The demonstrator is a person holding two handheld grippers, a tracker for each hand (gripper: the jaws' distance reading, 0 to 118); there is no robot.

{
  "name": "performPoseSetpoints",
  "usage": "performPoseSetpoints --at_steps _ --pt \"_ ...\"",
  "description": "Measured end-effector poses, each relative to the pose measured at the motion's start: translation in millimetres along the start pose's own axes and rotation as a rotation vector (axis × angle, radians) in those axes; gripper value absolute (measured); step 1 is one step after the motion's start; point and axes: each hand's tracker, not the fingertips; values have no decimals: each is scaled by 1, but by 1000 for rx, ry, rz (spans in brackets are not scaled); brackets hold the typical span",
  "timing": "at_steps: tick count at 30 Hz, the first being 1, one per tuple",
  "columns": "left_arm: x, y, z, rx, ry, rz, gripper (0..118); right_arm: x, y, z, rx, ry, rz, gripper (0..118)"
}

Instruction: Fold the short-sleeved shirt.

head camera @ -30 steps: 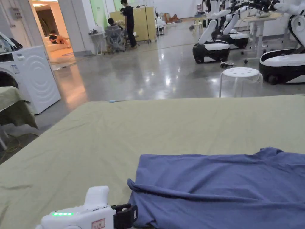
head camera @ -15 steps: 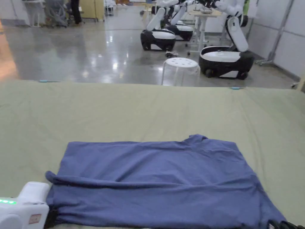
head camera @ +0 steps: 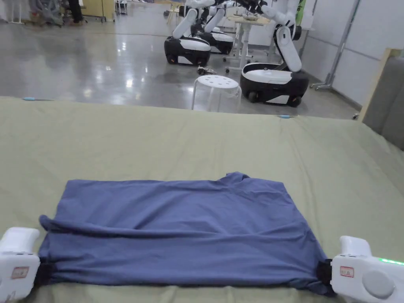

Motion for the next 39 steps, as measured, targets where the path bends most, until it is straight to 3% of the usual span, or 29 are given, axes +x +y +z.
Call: performPoseSetpoints --at_steps 4,7,14,19,20,21,23,24,29,34,39 --pt "-15 2 52 124 -59 89 8 -12 2 36 69 -74 65 8" --pt "-20 0 88 117 -76 97 8 -16 -2 68 87 -91 89 8" --pt "-24 -81 143 89 -148 130 8 10 -64 145 104 -83 18 8" --pt "-19 -130 140 30 -154 137 8 17 -111 160 66 -89 1 8" --pt "-16 -135 140 64 -150 130 9 17 -117 161 75 -80 1 10" --pt "-16 -137 140 65 -155 140 13 16 -119 159 92 -81 21 22" --pt "-15 -137 142 117 -138 157 36 12 -118 153 80 -172 83 69" --pt "-17 -137 145 152 -99 146 40 12 -119 152 76 -200 91 83" --pt "-2 -119 200 476 -24 58 41 17 -102 175 206 -87 26 85" --pt "24 -94 256 752 50 -50 42 -24 -79 227 511 30 122 85" --pt "49 -104 283 910 5 47 42 -72 -82 245 632 139 220 85"
